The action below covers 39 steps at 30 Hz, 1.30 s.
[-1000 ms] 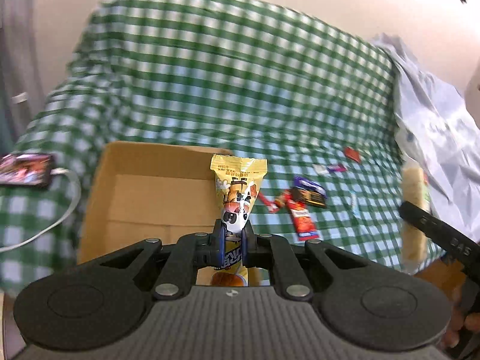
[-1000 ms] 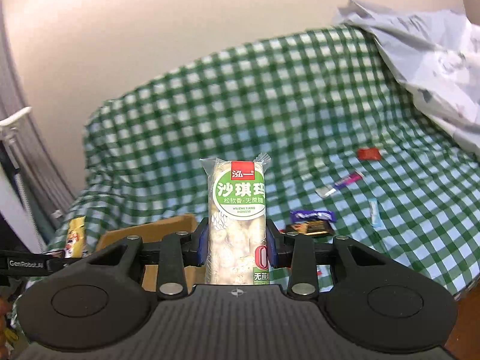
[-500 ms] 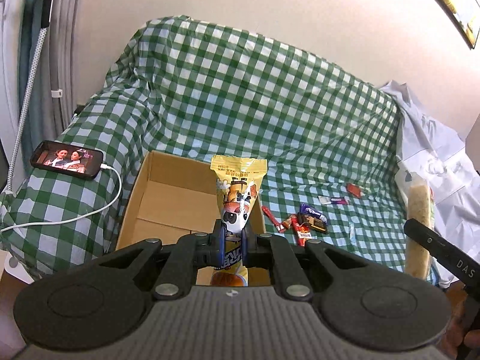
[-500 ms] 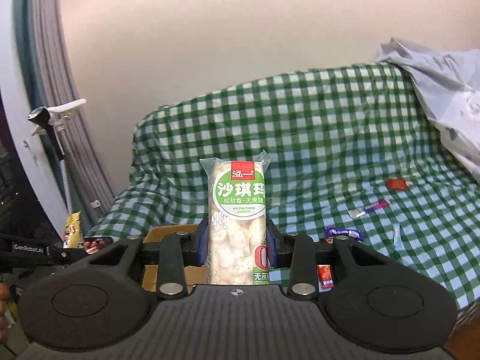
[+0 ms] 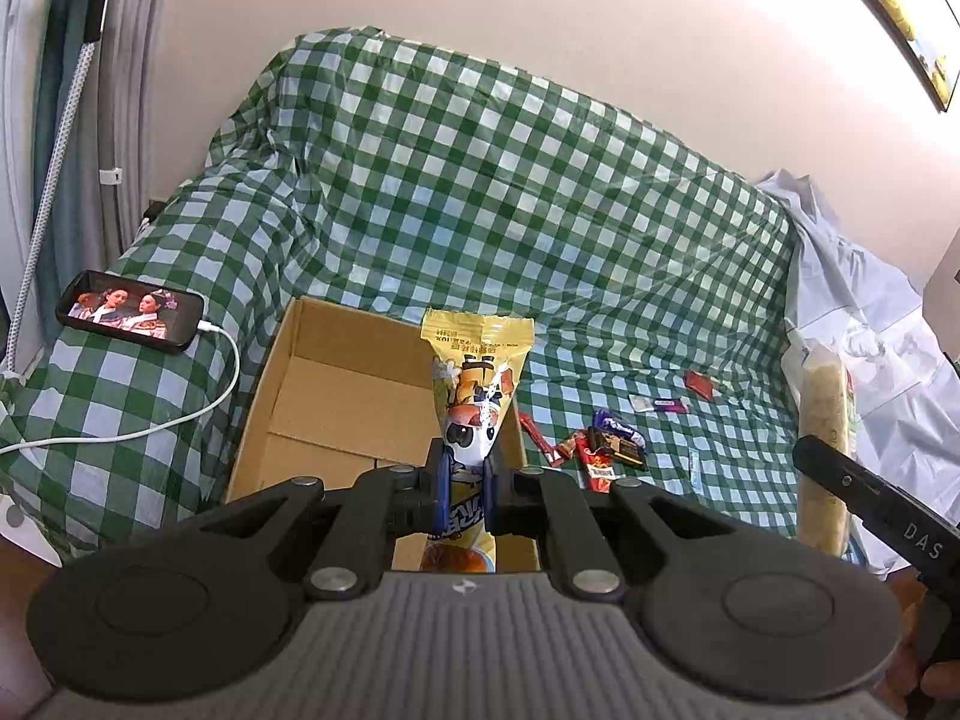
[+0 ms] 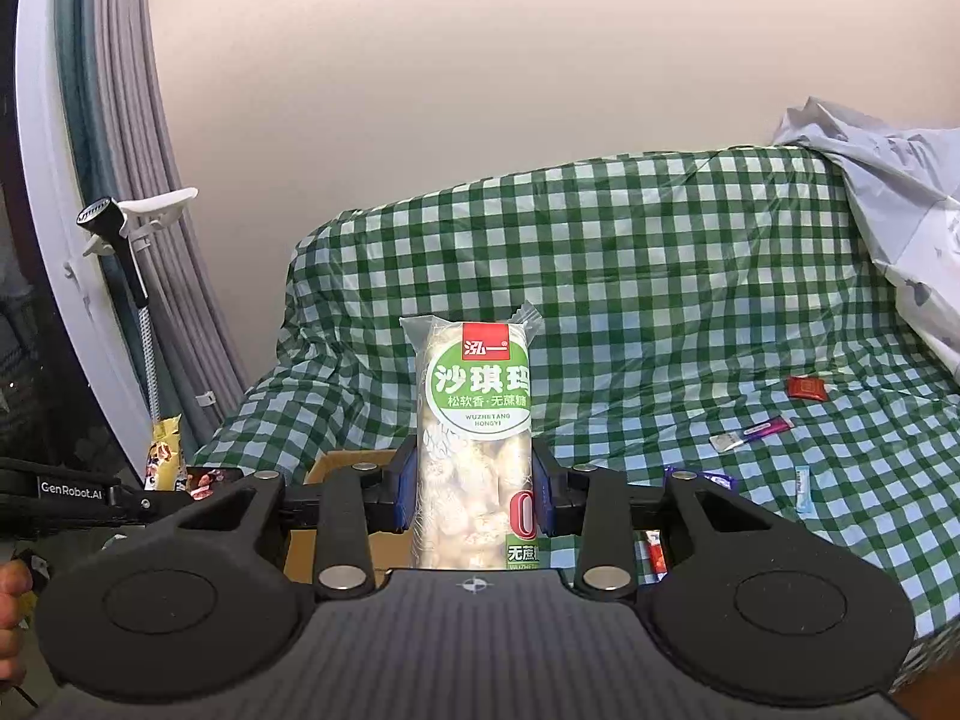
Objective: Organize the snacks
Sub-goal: 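Carry both snacks over the box and open both tools to drop them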
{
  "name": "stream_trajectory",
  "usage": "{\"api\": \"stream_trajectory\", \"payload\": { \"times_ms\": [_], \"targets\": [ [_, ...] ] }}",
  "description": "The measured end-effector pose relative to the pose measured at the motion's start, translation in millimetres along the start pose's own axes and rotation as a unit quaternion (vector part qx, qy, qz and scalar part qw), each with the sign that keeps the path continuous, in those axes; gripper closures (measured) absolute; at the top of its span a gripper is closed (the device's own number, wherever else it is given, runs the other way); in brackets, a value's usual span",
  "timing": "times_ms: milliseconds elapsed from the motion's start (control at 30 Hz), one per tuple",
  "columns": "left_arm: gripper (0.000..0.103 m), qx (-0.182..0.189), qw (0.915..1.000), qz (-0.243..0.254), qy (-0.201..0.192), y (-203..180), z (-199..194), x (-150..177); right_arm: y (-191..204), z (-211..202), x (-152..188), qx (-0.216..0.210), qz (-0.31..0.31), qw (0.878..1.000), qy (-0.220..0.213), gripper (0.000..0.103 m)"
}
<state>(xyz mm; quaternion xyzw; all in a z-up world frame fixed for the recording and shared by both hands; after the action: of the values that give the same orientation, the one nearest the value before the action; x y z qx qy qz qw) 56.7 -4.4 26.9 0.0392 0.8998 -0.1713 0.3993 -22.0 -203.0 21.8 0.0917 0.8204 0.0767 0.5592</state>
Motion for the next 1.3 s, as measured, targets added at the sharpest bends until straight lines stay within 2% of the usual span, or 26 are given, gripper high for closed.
{"api": "stream_trajectory", "payload": {
  "times_ms": [333, 567, 1300],
  "targets": [
    [0.092, -0.009, 0.9996, -0.005, 0.027, 11, 31, -4, 17, 38, 12, -0.017, -0.013, 0.999, 0.035, 0.065],
    [0.092, -0.014, 0.9976, -0.017, 0.065, 26, 71, 2, 26, 76, 27, -0.025, -0.023, 0.997, 0.075, 0.065],
    [0.092, -0.07, 0.9856, -0.006, 0.154, 76, 209, 10, 44, 240, 85, -0.053, -0.038, 0.977, 0.204, 0.065]
  ]
}}
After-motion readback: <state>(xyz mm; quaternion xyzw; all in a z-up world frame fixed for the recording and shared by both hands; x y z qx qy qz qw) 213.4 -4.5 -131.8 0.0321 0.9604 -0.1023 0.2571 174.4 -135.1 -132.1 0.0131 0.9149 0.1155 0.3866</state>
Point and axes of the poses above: each gripper's, at about its wrist camera, not at the fingertips, and z roughly the way its jaws point, y to its left, x to its underside, the point moved 9 cm from there along z, roughly the way its jaws point, and after that the axes turned 1 degree about -x, right-handed, at the moved point
